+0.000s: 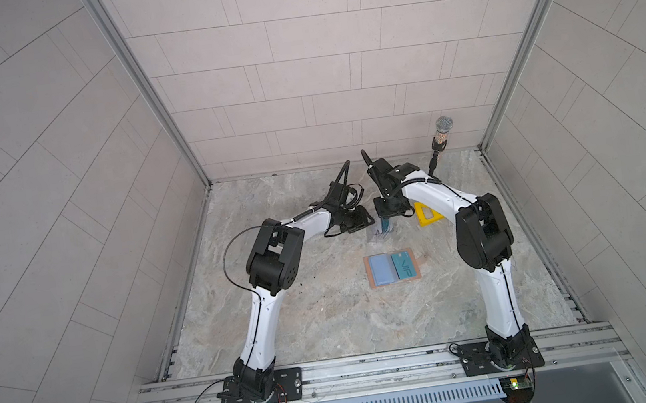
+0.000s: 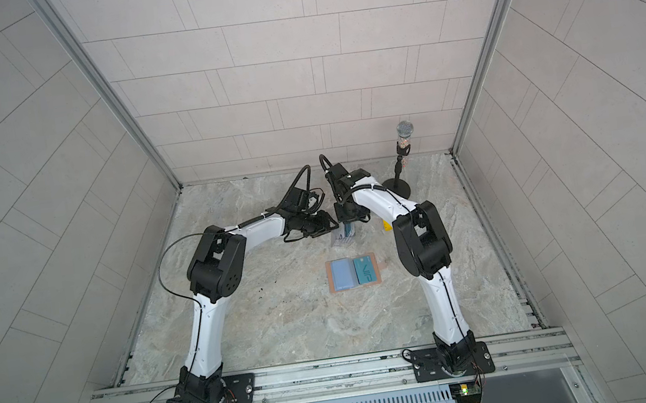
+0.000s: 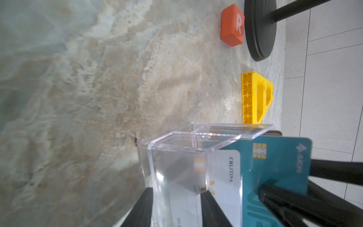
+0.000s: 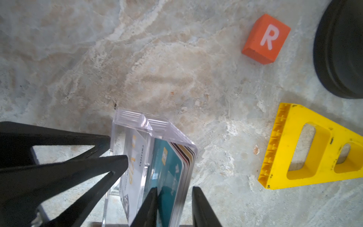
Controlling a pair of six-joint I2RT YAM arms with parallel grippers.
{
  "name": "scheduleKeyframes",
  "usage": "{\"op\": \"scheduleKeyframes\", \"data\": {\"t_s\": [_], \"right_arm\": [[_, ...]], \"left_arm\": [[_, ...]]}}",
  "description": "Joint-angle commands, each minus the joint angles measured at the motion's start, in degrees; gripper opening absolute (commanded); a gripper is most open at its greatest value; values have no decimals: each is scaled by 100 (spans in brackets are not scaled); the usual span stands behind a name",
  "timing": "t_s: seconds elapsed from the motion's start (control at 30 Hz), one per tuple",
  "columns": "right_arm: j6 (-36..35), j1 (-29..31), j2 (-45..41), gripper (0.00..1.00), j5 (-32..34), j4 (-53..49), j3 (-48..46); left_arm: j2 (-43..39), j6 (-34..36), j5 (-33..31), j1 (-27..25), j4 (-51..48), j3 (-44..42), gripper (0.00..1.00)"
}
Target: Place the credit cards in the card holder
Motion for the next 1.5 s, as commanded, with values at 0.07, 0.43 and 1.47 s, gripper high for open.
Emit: {"op": "scheduleKeyframes", "data": {"t_s": [0.07, 0.43, 1.47], "right_arm": [[-11, -39, -275, 24, 241, -300, 100], [-2, -40, -310, 21, 265, -334, 106], [-29, 72, -327, 6, 451, -467, 251]], "left_arm": [[86, 100, -349, 30, -523, -214, 43], [119, 77, -323, 31, -505, -205, 43], [165, 46, -242, 30, -504, -196, 43]]}}
